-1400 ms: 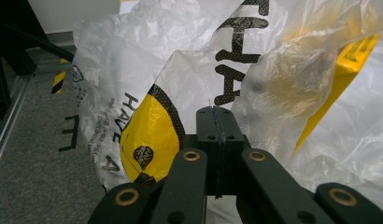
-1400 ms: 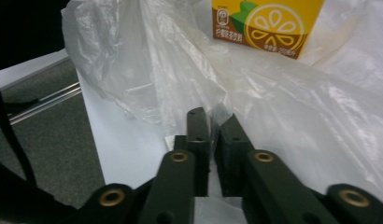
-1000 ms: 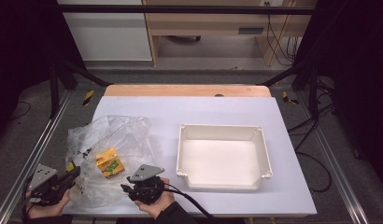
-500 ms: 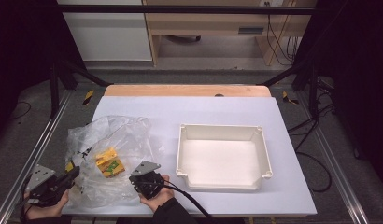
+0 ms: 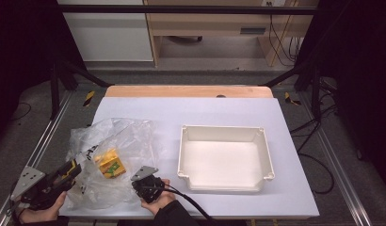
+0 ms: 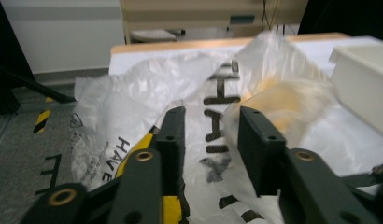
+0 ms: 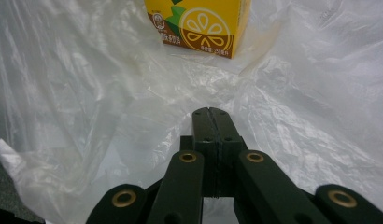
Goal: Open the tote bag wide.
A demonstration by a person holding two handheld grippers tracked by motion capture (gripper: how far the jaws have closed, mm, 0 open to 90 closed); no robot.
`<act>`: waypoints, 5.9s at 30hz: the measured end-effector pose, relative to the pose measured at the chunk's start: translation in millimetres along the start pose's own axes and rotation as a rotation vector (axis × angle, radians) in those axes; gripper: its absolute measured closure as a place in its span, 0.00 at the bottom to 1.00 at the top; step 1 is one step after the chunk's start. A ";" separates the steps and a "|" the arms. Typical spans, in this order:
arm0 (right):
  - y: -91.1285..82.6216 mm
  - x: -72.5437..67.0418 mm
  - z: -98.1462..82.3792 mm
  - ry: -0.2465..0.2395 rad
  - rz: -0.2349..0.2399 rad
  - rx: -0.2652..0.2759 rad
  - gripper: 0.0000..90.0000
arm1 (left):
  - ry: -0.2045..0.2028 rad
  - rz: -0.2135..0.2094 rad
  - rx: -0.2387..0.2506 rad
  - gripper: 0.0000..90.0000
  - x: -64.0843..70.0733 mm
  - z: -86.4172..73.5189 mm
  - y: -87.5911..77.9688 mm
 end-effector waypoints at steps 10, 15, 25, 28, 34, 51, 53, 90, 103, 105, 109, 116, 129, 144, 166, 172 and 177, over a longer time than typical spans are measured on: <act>0.3 -0.3 -0.1 0.002 0.000 0.000 1.00 | 0.067 -0.084 0.048 0.47 27.9 36.6 -9.3; 0.4 -0.4 0.0 0.004 0.000 0.001 1.00 | 0.126 -0.100 0.013 0.45 49.2 46.4 9.5; 0.6 0.0 0.2 0.001 0.003 0.003 1.00 | 0.111 -0.087 -0.112 0.39 50.5 49.3 57.9; 0.6 0.4 0.2 0.001 0.004 0.003 1.00 | 0.109 -0.090 -0.145 0.40 52.7 45.3 66.4; 0.7 0.4 0.2 0.000 0.003 0.003 1.00 | 0.132 -0.063 -0.200 0.60 52.6 32.0 78.6; 0.6 0.7 0.2 -0.002 0.002 0.003 1.00 | 0.076 -0.010 -0.067 1.00 15.6 48.5 61.7; 0.6 0.7 0.2 -0.002 0.002 0.003 1.00 | 0.063 0.006 -0.075 1.00 5.0 49.9 66.9; -48.0 -1.7 42.8 -0.034 0.034 0.239 0.78 | 0.018 0.022 -0.301 1.00 -34.9 -10.4 115.4; -12.7 -35.4 44.9 -0.090 0.110 0.122 0.74 | 0.019 0.010 -0.306 1.00 -33.0 -11.2 111.7; -4.4 -35.8 37.7 -0.098 0.096 0.082 0.83 | 0.025 0.010 -0.305 1.00 -33.5 -11.4 110.9; 4.0 -32.1 25.1 -0.092 0.090 0.020 0.99 | 0.023 0.008 -0.316 1.00 -33.3 -13.0 110.7; 6.3 -34.0 8.3 -0.094 0.133 -0.045 1.00 | 0.018 0.032 -0.366 1.00 -35.2 -19.5 115.4; -4.6 -29.5 -7.4 -0.078 0.158 -0.030 0.96 | 0.061 0.050 -0.442 1.00 -34.9 -28.7 133.7; -41.3 -16.7 12.3 -0.055 0.158 0.168 0.71 | -0.085 0.016 -0.333 0.54 -41.4 -9.0 107.9; -21.5 -27.1 11.0 -0.087 0.165 0.126 0.77 | -0.070 -0.067 -0.248 0.52 -8.9 -0.6 41.5; -7.0 -34.1 9.1 -0.113 0.168 0.086 0.93 | -0.015 -0.052 -0.335 0.69 -2.7 -19.5 56.6; -0.5 -35.0 5.4 -0.122 0.160 0.044 1.00 | -0.003 -0.061 -0.371 0.91 -7.0 -33.7 64.1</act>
Point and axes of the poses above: each handheld gripper's, and its own axes: y roughly forward along the jaws, z roughly out of its top, x roughly to its right, the point moved 4 cm from there along y, roughly forward along the jaws, and after that the axes turned 3 degrees about -x, right-handed, at the moved point
